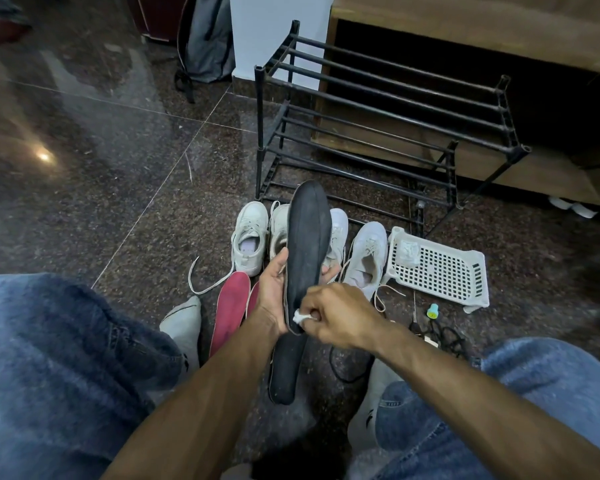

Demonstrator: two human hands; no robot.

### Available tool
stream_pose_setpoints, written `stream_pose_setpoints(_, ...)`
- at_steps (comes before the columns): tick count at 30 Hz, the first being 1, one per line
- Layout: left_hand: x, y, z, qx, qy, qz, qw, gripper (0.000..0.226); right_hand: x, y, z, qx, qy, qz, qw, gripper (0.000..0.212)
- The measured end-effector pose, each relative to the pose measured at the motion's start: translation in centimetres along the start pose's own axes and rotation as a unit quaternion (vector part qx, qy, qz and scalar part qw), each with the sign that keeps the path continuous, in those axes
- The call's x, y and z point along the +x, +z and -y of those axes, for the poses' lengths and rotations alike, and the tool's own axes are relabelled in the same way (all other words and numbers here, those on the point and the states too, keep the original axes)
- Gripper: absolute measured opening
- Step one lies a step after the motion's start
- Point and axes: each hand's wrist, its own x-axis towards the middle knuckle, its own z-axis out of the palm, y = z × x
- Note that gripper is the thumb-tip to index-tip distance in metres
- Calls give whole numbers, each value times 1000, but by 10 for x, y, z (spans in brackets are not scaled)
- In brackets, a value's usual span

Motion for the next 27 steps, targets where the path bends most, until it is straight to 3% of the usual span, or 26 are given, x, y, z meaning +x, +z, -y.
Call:
stream_pose_setpoints(4, -1, 7, 11, 13, -18, 0, 1000, 51, 21, -15, -18, 17, 80, -105, 991, 13)
stream_pose_setpoints(9, 0, 5, 19, 12, -48, 13, 999, 49, 39, -33, -44, 31, 212, -152, 965, 14)
stream_pose_setpoints(12, -3, 7, 13, 20, -35, -5, 999, 55, 22, -22, -29, 62, 131, -90, 985, 13)
stream_pose_setpoints(15, -4, 4, 13, 35, -24, -35, 998, 66, 5, -4, -11, 19, 30, -21, 999, 9)
stream_pose_setpoints(17, -1, 4, 13, 40, -14, -49, 998, 65, 7, -3, -15, -17, 29, -33, 999, 11)
stream_pose_setpoints(22, -3, 8, 12, 69, -17, -43, 997, 50, 23, -18, -27, -21, 127, -103, 986, 16)
stream_pose_setpoints(25, -1, 3, 6, 47, 3, -43, 998, 58, 15, -11, -12, 14, 80, -31, 996, 6)
stream_pose_setpoints(27, 2, -3, 3, 37, -1, -36, 999, 59, 3, -1, -1, 5, 38, 16, 999, 16)
